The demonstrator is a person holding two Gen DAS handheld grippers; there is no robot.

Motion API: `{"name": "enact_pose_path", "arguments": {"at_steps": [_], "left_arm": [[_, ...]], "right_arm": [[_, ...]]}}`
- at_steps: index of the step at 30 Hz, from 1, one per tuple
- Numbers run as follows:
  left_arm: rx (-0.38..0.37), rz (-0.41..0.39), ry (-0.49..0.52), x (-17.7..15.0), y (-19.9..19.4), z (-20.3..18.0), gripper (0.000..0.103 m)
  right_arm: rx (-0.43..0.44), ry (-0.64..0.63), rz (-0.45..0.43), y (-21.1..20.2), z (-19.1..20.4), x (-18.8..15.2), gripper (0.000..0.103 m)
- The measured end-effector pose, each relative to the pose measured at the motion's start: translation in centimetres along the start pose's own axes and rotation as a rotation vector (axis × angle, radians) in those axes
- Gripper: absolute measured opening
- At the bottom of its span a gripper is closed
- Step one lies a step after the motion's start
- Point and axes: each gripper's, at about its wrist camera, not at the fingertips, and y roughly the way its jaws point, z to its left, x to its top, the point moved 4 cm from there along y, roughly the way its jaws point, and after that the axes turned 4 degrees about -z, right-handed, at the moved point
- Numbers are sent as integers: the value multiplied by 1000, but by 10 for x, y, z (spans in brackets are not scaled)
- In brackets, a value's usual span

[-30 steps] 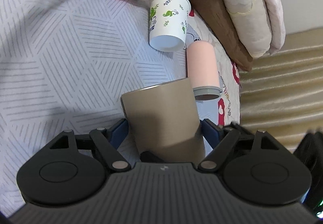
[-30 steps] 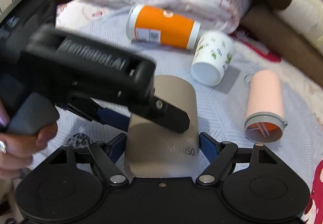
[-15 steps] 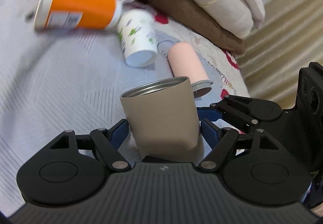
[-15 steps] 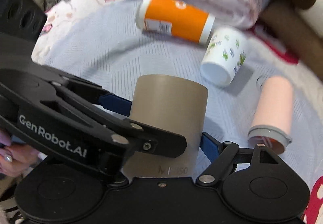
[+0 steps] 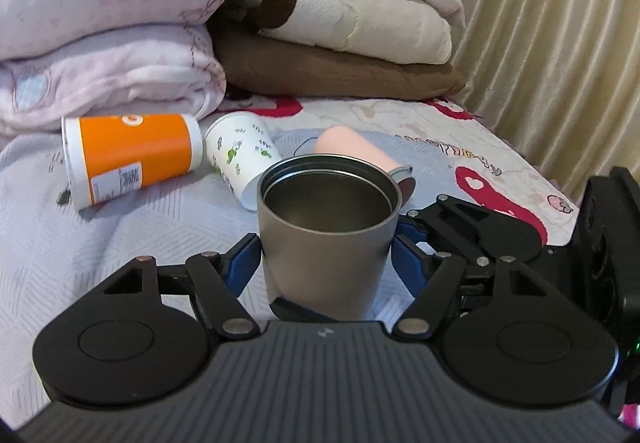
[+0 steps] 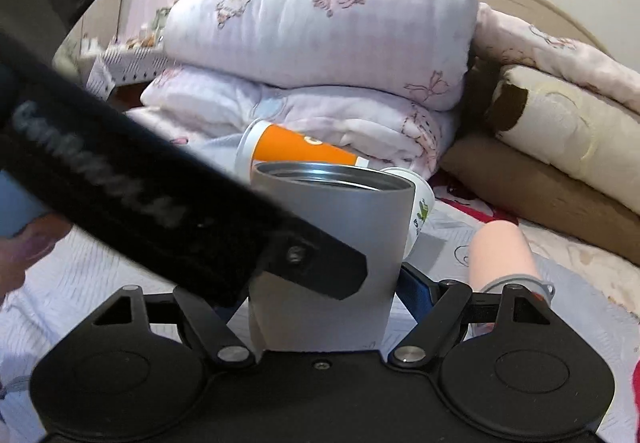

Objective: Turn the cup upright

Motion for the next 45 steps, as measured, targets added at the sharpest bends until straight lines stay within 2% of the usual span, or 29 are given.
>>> {"name": "enact_pose_path", "arguments": {"at_steps": [8,12,17,20,23,27,32,35,39,42,45], "left_arm": [[-16,-27,21,-3,3,-4,71],[-10,-30,45,-7,0,-11,71],[-21,-12,-26,-9,0,-6,70],[-9,53,-61,-15,5,-1,70],[-10,48,-101,-19,0,4,69],[-15,76,-125,-15,-8,4,70],[53,97,-164,-9,-19,5,71],[89,127,-173,-9,-26,7,71],[119,148,-200,-4,-39,5,73],[142,157,-181,4,-53,-2,74],[163,160,-160,11,-69,-9,75]], "right_arm": [[-9,30,-25,9,-7,-2,83],[-6,68,-3,9,-8,-6,82],[-15,74,5,7,-6,-7,82],[-28,92,26,8,-5,-6,82],[-11,148,78,10,-8,-5,85],[-14,168,85,3,-8,-5,86],[-24,205,124,-15,-6,-2,87],[-49,244,207,-24,-9,-1,86],[-79,241,199,-46,-12,10,86],[-92,240,184,-66,-13,22,86],[-98,233,205,-83,-11,33,86]]}}
